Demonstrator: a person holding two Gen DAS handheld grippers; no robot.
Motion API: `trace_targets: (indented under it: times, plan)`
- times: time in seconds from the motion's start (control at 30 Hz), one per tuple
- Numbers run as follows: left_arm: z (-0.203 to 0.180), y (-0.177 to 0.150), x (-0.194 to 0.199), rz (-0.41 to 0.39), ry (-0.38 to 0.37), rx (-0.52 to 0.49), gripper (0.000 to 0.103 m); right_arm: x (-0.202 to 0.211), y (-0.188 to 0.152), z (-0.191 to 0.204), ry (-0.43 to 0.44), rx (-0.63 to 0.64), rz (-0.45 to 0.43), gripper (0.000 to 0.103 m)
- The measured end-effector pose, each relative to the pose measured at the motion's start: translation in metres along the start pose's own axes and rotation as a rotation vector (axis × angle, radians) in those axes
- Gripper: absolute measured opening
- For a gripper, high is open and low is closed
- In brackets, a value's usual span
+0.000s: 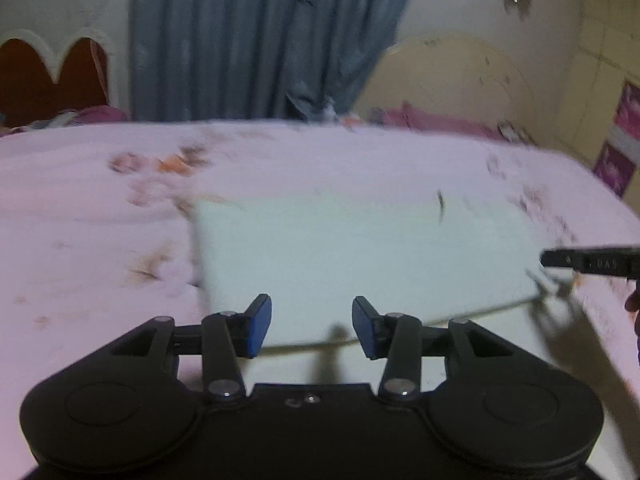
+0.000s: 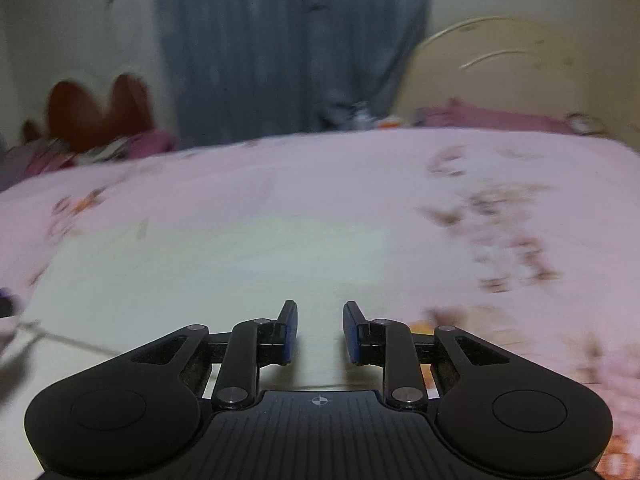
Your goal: Fold small clothes
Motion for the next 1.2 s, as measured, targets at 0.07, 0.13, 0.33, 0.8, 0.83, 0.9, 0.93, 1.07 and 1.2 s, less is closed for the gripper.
trace_targets:
  times: [0.07,0.13,0.33,0.8,0.83,0.9,0.93,1.07,1.2]
  plan:
    - [0.0,-0.011,-0.017,0.043,0.008,-0.008,0.046,-0.014,-0.008,0.001,-0.018,0.011,0.059,0.025]
    - [0.001,-0.011,-0.014,0.042,-0.006,-0.013,0.046,-0.018,-0.017,-0.01,-0.022,-0.023,0.089,0.025]
    - [0.014,0.03,-0.039,0.005,-0.007,0.007,0.051,-0.021,0.009,-0.019,0.004,-0.061,0.026,0.025]
    - [0.016,0.062,-0.056,-0.052,-0.041,0.066,0.059,-0.051,0.042,-0.026,-0.039,-0.036,0.005,0.043]
    - [0.0,0.059,-0.056,-0.045,-0.051,0.038,0.061,-0.051,0.045,-0.011,0.008,-0.021,-0.01,0.053]
    - [-0.025,0.052,-0.057,-0.028,-0.071,0.012,0.061,-0.054,0.047,0.024,0.086,0.037,-0.011,0.056]
    - [-0.034,0.049,-0.059,-0.02,-0.071,0.01,0.061,-0.058,0.046,0.039,0.127,0.055,0.001,0.056]
    - [-0.045,0.03,-0.067,0.02,-0.061,0.035,0.06,-0.067,0.036,0.074,0.183,0.13,0.035,0.053]
    - [-0.021,0.027,-0.059,0.001,0.01,-0.007,0.06,-0.066,0.028,0.052,0.098,0.155,0.055,0.052]
Point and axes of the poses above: each gripper's, at about its wrist camera, not at the fingertips, and x roughly against the way its jaws point, z to its left, y to its top, the point moved 3 cm from there along -x, roughly the way its jaws point, and after that the axes turned 9 degrees about x, right-handed, at the moved point
